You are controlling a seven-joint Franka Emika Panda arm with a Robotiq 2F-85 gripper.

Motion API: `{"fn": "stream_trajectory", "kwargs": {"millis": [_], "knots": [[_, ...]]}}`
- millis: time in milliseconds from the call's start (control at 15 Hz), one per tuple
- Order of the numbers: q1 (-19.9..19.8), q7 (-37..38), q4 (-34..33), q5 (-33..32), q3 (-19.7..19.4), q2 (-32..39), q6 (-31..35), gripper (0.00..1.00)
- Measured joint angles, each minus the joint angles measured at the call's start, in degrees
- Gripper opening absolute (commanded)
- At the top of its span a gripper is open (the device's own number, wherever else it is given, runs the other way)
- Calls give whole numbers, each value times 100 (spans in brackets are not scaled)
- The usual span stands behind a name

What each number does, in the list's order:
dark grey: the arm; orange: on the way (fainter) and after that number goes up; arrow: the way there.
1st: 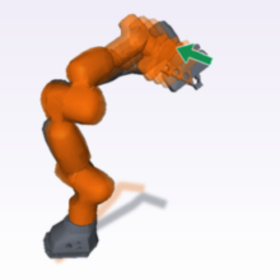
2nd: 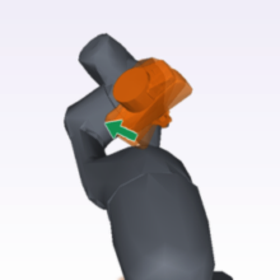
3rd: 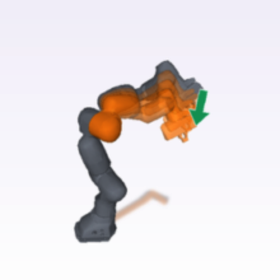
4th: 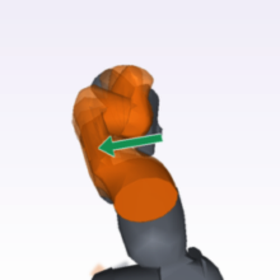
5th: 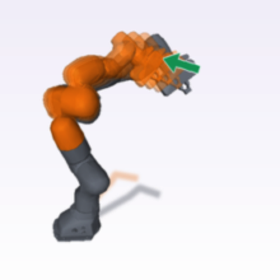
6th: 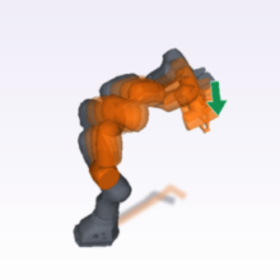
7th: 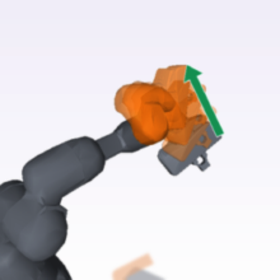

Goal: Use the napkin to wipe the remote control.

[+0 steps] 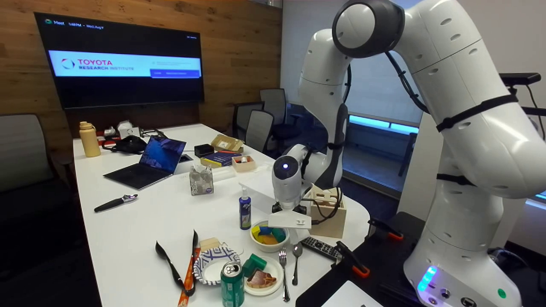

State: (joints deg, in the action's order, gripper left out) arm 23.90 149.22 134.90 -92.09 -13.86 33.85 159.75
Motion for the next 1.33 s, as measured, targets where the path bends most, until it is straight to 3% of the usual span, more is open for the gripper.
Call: {"fn": "stream_trajectory", "kwargs": {"millis": [533,1333], "knots": [[-5,-5,172,14,3,-96,-95,0],[-268,-6,-74,13,353,261,513,0]]}}
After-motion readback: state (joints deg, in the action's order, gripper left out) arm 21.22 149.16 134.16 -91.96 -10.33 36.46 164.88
